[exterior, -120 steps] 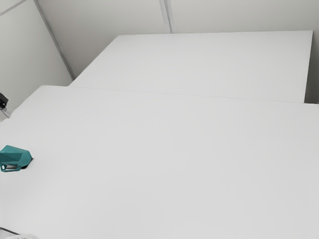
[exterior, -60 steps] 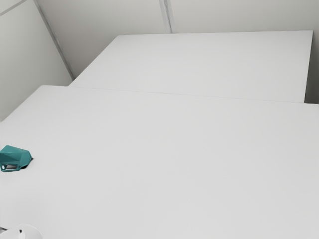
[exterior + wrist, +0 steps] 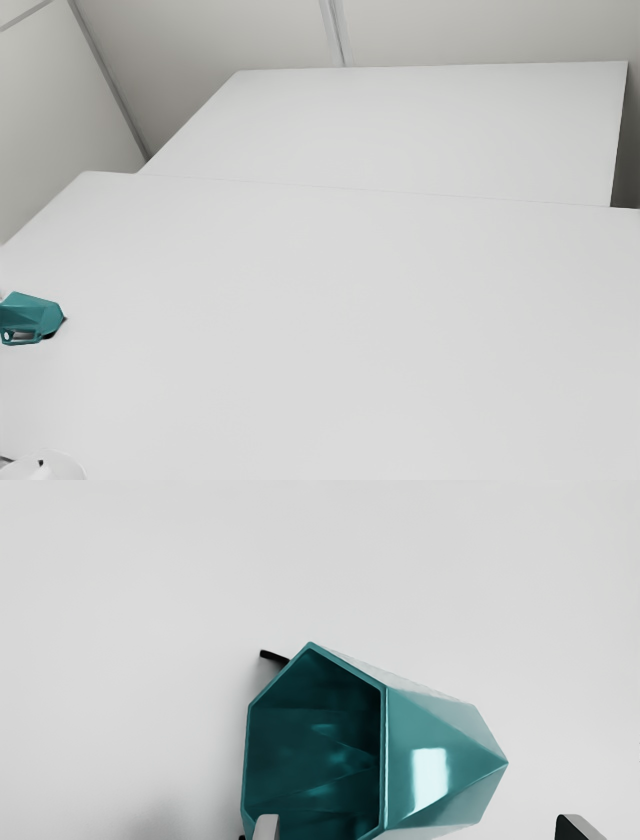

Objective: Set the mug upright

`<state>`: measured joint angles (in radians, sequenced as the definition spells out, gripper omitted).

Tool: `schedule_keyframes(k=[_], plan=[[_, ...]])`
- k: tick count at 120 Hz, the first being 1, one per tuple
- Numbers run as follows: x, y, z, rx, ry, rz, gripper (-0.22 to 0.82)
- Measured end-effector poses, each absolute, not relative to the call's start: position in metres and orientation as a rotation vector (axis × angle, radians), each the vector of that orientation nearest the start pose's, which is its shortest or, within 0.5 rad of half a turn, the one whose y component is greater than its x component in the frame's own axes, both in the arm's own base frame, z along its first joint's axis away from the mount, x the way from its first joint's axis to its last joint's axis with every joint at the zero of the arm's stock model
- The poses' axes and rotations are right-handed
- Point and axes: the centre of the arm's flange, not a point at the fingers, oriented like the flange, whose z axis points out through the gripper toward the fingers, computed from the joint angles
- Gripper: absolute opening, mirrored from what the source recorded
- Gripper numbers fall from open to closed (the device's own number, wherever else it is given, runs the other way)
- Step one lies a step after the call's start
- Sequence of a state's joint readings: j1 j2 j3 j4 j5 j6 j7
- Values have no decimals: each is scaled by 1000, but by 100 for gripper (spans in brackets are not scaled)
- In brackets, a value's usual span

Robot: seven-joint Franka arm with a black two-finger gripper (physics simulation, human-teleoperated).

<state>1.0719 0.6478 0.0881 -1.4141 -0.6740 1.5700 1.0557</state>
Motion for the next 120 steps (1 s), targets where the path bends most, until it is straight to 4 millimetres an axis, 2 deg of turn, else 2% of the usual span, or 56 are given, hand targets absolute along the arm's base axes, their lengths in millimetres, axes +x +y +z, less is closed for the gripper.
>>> schedule_keyframes(k=[14, 23, 61, 67, 80, 87, 99, 109, 120], plan=[[354, 583, 301, 2361, 262, 493, 60], [360, 580, 289, 2322, 239, 525, 60], [356, 562, 266, 2228, 170, 545, 59], [356, 561, 265, 2225, 160, 545, 50], [356, 560, 269, 2236, 133, 545, 22], [357, 560, 271, 2243, 118, 546, 12], [363, 557, 282, 2262, 84, 552, 2], [379, 548, 299, 2283, 31, 558, -8], [398, 536, 319, 2305, -30, 566, -11]])
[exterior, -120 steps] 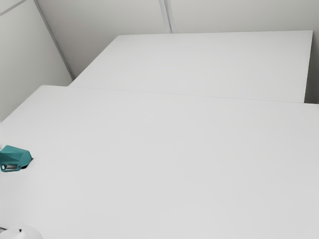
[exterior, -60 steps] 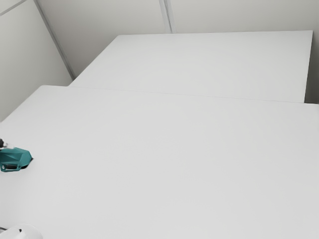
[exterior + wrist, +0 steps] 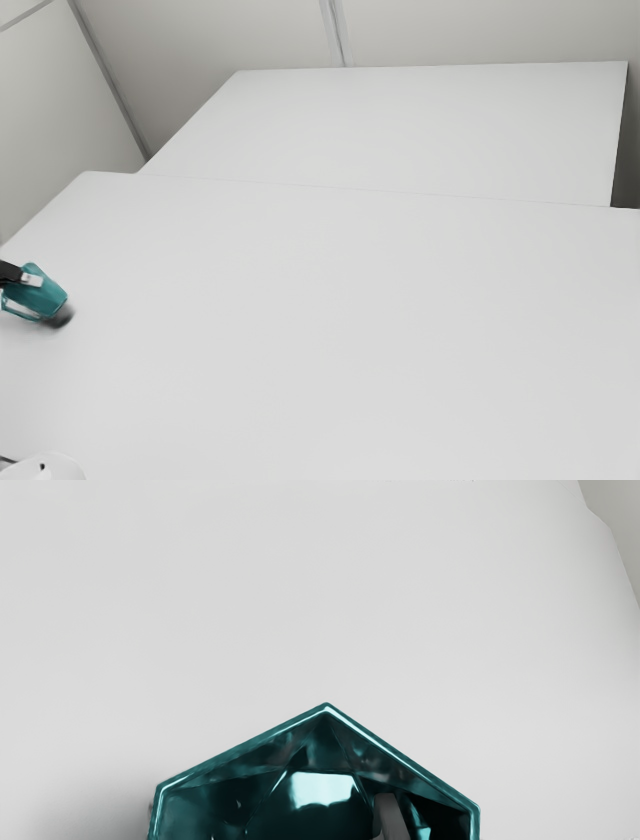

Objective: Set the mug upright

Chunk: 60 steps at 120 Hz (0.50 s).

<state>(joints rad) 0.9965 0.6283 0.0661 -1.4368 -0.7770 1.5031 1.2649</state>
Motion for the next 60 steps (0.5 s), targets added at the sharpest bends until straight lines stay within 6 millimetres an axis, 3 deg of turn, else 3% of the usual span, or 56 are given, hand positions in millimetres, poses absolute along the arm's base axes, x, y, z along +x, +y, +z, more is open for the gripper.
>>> schedule_keyframes(k=[21, 37, 49, 60], plan=[[417, 519, 330, 2327, -87, 545, -15], [439, 493, 338, 2346, -130, 519, -17], [477, 456, 354, 2389, -214, 484, -17], [522, 406, 390, 2472, -343, 440, -18]])
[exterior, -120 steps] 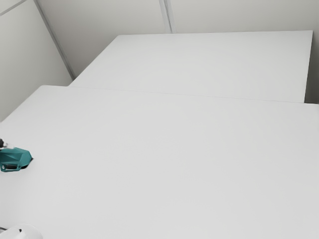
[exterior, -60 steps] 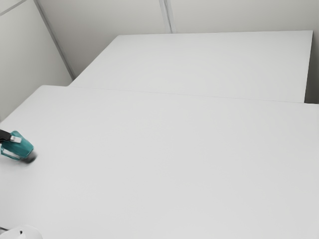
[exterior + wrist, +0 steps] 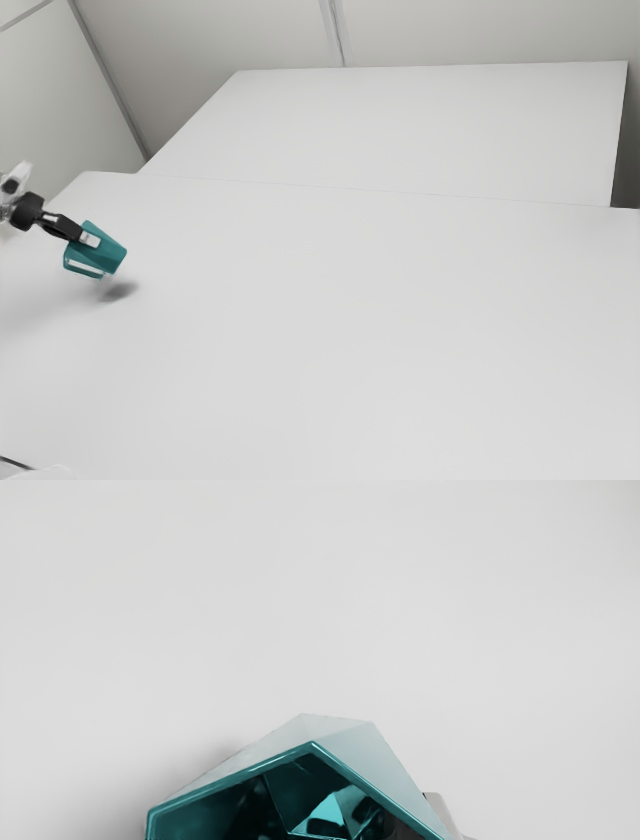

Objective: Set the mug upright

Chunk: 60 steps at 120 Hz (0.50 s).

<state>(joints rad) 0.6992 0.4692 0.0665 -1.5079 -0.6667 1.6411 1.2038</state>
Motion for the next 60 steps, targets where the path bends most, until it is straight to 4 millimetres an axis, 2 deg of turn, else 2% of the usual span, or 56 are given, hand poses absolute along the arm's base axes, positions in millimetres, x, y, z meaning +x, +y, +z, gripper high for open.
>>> schedule_keyframes(k=[8, 17, 43, 60], plan=[[545, 370, 415, 2555, -427, 384, -18], [552, 338, 433, 2660, -465, 300, -18], [579, 265, 443, 2937, -476, 160, -18], [580, 221, 437, 3066, -428, 143, -18]])
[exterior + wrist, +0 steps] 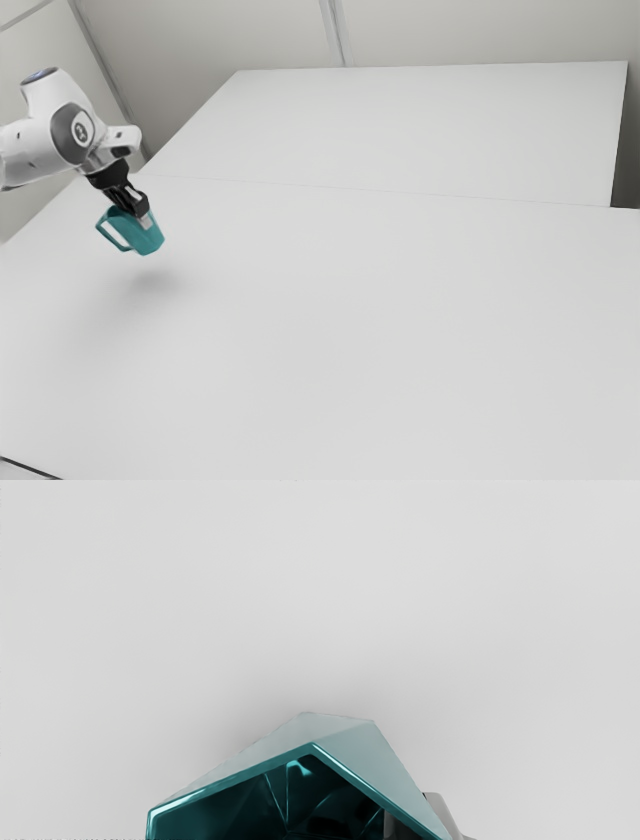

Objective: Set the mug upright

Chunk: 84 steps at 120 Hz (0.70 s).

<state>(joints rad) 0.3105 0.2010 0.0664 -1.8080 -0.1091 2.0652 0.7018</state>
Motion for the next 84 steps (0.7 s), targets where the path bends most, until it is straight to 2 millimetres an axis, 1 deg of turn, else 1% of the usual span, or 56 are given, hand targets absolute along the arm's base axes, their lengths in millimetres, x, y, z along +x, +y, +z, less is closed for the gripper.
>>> schedule_keyframes(k=[13, 27, 56, 73, 84], plan=[[576, 188, 435, -3101, 364, -146, -18], [572, 159, 435, -3054, 278, -145, -18], [561, 91, 423, -3010, 107, -127, -18], [558, 61, 419, -2990, 0, -137, -18], [551, 47, 403, -2985, -69, -131, -18]])
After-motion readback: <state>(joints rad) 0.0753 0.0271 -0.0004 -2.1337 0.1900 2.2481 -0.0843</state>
